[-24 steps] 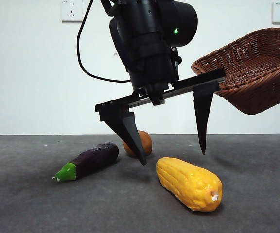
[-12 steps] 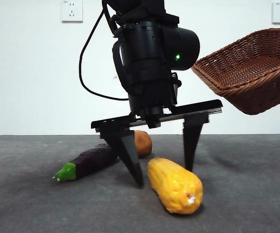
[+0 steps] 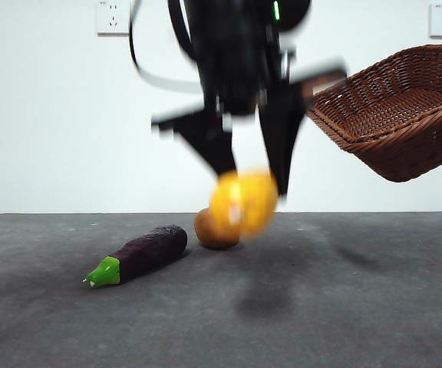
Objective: Help me put the vegetables on the table into the basket
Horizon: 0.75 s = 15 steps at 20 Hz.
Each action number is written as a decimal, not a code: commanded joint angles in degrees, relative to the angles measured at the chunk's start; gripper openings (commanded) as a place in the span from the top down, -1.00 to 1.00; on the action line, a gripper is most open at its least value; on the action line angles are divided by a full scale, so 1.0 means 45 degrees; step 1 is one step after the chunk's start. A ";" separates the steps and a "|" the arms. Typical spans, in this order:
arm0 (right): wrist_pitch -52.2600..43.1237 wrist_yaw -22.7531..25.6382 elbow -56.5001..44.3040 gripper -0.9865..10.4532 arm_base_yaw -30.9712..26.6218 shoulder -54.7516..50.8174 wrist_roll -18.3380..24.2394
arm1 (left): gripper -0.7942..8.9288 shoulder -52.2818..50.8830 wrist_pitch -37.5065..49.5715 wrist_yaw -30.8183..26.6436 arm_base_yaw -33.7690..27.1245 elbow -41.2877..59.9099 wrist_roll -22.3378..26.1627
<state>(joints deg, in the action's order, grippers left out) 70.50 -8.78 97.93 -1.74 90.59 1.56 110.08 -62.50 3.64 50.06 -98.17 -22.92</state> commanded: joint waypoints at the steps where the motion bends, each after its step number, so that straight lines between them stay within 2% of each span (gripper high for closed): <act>1: 0.0078 -0.0034 0.0058 0.85 0.0034 0.0000 0.0083 | 0.85 -0.1088 -0.0301 -0.0860 0.0282 0.0039 0.0646; 4: 0.0253 -0.0063 0.0053 0.85 0.0117 0.0000 0.0049 | 0.85 -0.2657 0.0068 -0.1535 0.0568 0.0039 0.0709; 8: 0.0680 -0.0330 0.0053 0.85 0.0792 0.0005 0.0049 | 0.85 -0.3677 0.2395 -0.1477 0.0427 0.0039 0.0821; 10: 0.1069 -0.0335 0.0053 0.85 0.1336 0.0005 0.0029 | 0.85 -0.3599 0.3206 -0.0801 -0.0165 0.0039 0.0636; 15: 0.1549 -0.0350 0.0053 0.85 0.2788 0.0005 -0.0355 | 0.85 -0.2803 0.4614 0.1812 -0.1700 0.0039 -0.0146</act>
<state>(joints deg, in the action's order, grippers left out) 77.36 -9.65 97.93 10.52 90.59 0.99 97.12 -42.50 11.11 42.54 -98.24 -22.65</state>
